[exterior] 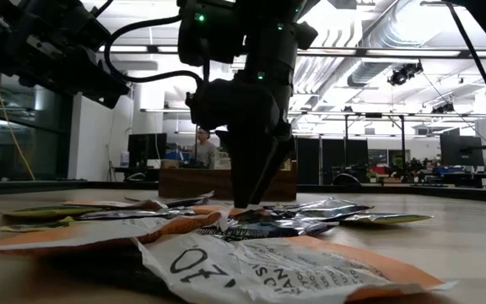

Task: Pick & Place Tea
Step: Put the white tea bag into the middle section of the wooden organizer

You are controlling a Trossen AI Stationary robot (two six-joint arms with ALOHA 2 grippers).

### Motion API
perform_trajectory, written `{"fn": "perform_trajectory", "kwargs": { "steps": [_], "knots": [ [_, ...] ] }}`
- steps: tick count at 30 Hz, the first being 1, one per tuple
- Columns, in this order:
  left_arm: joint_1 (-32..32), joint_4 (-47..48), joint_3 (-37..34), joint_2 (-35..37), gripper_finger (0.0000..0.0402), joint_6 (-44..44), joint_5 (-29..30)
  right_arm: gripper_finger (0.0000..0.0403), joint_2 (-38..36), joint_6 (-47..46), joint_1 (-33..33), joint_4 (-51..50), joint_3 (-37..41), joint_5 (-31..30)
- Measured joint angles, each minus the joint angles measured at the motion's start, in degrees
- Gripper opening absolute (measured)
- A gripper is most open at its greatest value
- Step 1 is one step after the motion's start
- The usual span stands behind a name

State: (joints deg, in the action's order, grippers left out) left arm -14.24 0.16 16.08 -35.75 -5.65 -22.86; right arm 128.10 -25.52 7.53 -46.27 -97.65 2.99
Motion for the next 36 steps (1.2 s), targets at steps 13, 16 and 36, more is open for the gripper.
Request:
{"fn": "perform_trajectory", "kwargs": {
  "steps": [13,16,36],
  "knots": [
    [0.0,0.0,0.0,0.0,0.0,0.0,0.0,0.0067,0.1,0.0,0.0,0.0,0.0,-1.1],
    [0.0,0.0,0.0,0.0,0.0,0.0,0.0,0.004,0.1,0.1,0.0,0.2,0.0,-1.2],
    [0.0,0.0,0.0,0.0,0.0,0.0,0.0,0.0002,-0.6,2.2,0.5,-1.0,0.0,-2.9]
  ]
}}
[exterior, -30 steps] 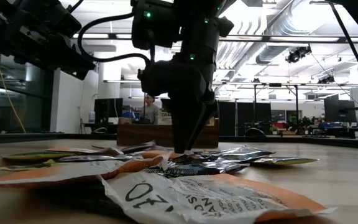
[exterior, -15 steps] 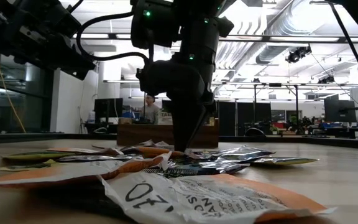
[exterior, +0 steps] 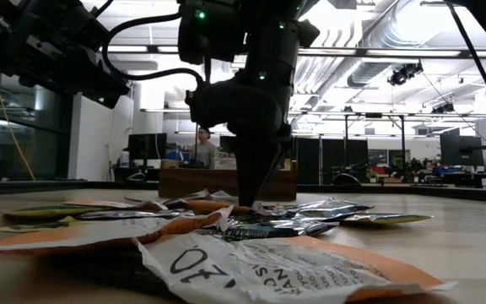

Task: Pick & Place Tea
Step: Put the white tea bag into the middle section of the wooden organizer

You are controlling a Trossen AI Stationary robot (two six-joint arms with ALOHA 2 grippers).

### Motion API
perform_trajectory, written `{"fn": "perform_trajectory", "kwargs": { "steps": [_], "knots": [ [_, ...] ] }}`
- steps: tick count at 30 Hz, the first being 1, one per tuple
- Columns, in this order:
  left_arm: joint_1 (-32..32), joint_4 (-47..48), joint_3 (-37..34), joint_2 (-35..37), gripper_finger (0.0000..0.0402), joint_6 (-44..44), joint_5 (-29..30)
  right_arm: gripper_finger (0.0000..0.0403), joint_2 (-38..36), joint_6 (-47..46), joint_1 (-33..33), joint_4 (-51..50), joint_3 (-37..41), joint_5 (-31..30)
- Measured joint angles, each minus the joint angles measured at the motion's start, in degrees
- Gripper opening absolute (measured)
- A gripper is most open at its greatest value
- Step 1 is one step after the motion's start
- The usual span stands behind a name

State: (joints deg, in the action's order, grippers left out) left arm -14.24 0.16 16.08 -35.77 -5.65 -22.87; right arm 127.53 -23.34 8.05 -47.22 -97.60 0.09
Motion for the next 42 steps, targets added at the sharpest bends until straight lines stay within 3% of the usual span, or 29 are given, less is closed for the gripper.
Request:
{"fn": "perform_trajectory", "kwargs": {
  "steps": [22,35,42],
  "knots": [
    [0.0,0.0,0.0,0.0,0.0,0.0,0.0,0.0,-5.8,4.3,1.0,-6.8,-0.2,-12.5],
    [0.0,0.0,0.0,0.0,0.0,0.0,0.0,0.0,-7.1,14.7,-1.2,-9.6,-4.2,-29.0],
    [0.0,0.0,0.0,0.0,0.0,0.0,0.0,0.0,-7.1,23.4,-3.5,-9.6,-5.5,-44.7]
  ]
}}
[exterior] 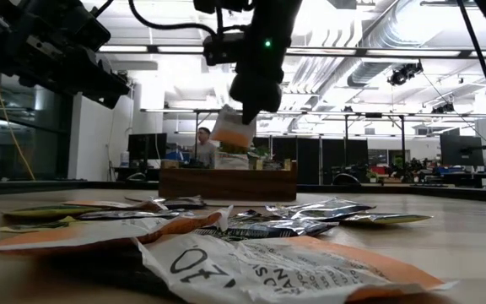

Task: Pick & Place Tea
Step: Put the white tea bag into the middle section of the wooden organizer

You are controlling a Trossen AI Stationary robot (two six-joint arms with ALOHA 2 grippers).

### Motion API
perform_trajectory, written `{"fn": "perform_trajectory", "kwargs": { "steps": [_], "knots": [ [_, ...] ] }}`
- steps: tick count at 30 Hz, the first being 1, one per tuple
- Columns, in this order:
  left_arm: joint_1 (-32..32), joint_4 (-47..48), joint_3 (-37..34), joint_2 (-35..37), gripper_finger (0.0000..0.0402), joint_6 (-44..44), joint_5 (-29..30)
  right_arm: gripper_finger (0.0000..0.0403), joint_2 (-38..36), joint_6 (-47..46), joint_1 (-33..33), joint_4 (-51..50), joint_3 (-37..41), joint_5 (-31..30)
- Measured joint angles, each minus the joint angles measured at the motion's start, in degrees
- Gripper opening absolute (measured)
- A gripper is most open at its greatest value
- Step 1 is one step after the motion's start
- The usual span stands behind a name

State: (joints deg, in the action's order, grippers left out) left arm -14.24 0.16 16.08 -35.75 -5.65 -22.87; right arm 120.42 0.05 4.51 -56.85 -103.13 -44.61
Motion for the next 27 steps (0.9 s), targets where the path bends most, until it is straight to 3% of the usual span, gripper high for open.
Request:
{"fn": "perform_trajectory", "kwargs": {
  "steps": [4,9,27],
  "knots": [
    [0.0,0.0,0.0,0.0,0.0,0.0,0.0,0.0,0.0,5.7,-1.3,1.7,0.0,-8.5],
    [0.0,0.0,0.0,0.0,0.0,0.0,0.0,0.0,0.5,10.7,-3.0,3.8,-0.1,-13.5],
    [0.0,0.0,0.0,0.0,0.0,0.0,0.6,0.0,6.8,17.1,-8.0,11.0,0.0,-13.6]
  ]
}}
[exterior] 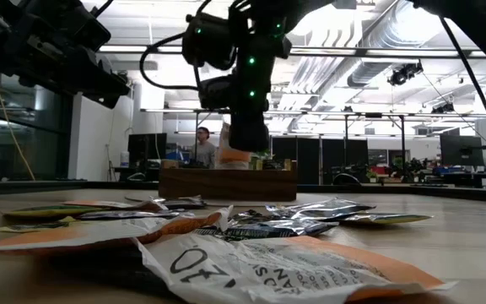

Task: Pick & Place Tea
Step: Put the white tea bag into the middle section of the wooden organizer

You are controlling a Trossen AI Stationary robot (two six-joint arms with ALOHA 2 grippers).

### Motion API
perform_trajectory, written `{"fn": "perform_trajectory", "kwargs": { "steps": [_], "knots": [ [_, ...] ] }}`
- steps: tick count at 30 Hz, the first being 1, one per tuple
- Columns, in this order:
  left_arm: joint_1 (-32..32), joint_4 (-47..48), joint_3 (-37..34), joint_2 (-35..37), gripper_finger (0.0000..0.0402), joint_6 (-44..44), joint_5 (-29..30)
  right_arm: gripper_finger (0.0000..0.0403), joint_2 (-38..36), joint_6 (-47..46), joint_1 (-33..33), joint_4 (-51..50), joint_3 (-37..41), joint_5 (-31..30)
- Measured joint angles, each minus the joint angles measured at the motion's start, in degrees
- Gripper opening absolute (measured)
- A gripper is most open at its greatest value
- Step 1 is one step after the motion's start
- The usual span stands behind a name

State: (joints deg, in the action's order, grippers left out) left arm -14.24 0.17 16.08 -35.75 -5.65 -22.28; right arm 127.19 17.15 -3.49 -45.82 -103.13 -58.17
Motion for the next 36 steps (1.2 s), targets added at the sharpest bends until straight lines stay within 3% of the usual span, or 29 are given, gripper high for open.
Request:
{"fn": "perform_trajectory", "kwargs": {
  "steps": [16,36],
  "knots": [
    [0.0,0.0,0.0,0.0,0.0,0.0,0.4,0.0,1.1,-1.7,-0.1,0.3,0.2,3.5],
    [0.0,0.0,0.0,0.0,0.0,0.0,0.5,0.0,1.1,-1.7,-0.1,0.4,0.9,3.7]
  ]
}}
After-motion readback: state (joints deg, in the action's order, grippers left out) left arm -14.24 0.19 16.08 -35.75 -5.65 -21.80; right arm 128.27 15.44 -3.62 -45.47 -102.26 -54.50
